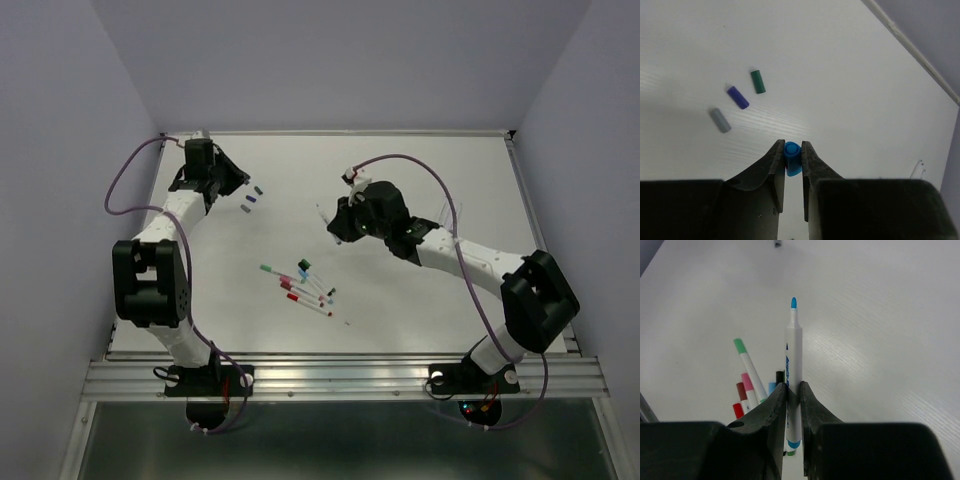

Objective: Open the pen caps

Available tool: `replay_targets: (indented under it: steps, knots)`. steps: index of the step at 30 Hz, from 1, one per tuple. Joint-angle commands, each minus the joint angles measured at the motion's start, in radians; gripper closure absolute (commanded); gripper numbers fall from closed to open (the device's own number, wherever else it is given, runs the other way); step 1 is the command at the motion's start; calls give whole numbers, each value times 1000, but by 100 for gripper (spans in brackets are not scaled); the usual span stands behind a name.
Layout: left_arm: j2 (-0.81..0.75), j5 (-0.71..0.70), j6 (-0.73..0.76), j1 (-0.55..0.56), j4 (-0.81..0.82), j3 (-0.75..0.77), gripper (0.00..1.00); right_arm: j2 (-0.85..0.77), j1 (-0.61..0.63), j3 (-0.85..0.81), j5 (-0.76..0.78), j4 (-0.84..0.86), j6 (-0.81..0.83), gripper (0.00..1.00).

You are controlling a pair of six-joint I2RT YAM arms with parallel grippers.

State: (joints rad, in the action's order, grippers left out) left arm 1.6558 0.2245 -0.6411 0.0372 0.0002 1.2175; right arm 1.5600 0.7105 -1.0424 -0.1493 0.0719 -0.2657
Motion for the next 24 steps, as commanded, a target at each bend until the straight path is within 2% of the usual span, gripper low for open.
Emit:
replay_targets:
  steps: [1, 7, 21, 24]
  knots:
    - [36, -149, 17, 0, -104, 48, 100, -31, -49, -8, 86, -12, -9, 99]
    - [166, -186, 27, -13, -170, 77, 100, -44, -78, 10, 126, -43, 3, 99]
    - [262, -209, 43, -28, -201, 91, 100, -38, -97, 21, 133, -47, 13, 99]
    - [272, -203, 44, -28, -201, 99, 93, -40, -97, 18, 134, -47, 17, 99]
